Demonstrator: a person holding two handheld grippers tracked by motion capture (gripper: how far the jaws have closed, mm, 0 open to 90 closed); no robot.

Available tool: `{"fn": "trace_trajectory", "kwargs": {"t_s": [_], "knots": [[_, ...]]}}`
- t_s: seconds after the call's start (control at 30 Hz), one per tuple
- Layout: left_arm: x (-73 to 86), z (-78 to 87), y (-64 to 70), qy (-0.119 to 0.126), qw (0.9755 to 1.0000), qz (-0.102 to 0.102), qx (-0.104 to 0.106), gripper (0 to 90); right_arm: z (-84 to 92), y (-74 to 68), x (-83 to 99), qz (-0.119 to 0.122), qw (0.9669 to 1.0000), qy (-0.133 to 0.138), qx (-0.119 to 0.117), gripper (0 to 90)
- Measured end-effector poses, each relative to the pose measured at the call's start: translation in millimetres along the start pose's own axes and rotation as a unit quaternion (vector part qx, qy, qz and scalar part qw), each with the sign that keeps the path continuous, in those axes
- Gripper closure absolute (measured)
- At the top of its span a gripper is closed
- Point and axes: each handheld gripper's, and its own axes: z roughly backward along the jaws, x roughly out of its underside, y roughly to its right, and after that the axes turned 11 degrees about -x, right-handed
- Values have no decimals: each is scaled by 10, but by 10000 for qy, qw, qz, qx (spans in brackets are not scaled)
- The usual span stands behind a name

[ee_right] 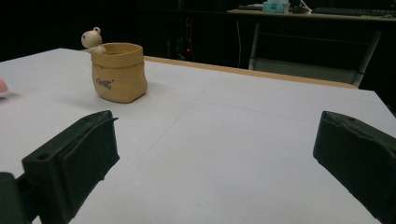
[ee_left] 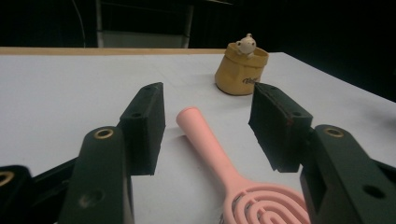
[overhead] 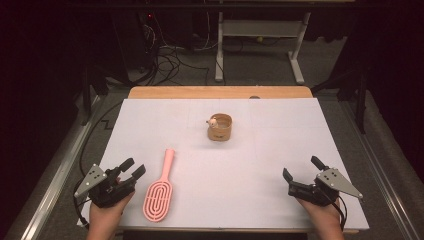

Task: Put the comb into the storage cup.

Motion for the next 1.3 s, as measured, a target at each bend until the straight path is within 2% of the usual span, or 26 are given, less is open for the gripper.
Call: {"fn": "trace_trajectory", "kwargs": {"t_s": [0.07,0.1,0.27,0.3,0.37,0.43,0.47,0.63,0.7,0.8,0.97,1.03,1.13,1.27,1.3], "knots": [[1,2,-1,-33,10000,-28,-19,514,0,1,1,-24,10000,-3,3,5],[3,4,1,-42,10000,-57,1,561,1,3,0,-18,10000,2,8,6],[-10,28,39,-26,9997,-232,52,684,7,4,-4,-24,10000,13,25,5],[-10,28,39,-26,9997,-232,52,685,7,4,-4,-25,10000,17,26,5],[-14,26,68,-70,9993,-358,81,732,6,5,-3,-26,10000,16,31,5],[-15,22,79,-99,9990,-420,82,736,5,6,-1,-21,10000,11,25,5],[-14,22,82,-101,9990,-439,72,766,4,4,0,-27,10000,10,25,5],[-9,12,96,-162,9984,-537,101,770,2,11,3,-45,10000,10,28,5],[-11,11,103,-189,9978,-609,199,840,2,12,3,-41,10000,6,32,5],[-22,9,123,-178,9972,-598,413,884,3,12,2,-51,10000,18,37,6],[-55,16,187,-249,9961,-682,502,885,4,13,1,-59,10000,23,52,5],[-59,12,209,-324,9958,-629,588,886,6,15,0,-53,10000,23,58,6],[-59,-7,280,-537,9943,-583,719,887,10,19,-1,-46,10000,26,65,6],[-60,-42,436,-823,9899,-810,825,887,10,20,-2,-66,9999,21,75,6],[-64,-54,498,-951,9878,-917,829,887,10,20,-2,-65,9999,21,76,5]]}}
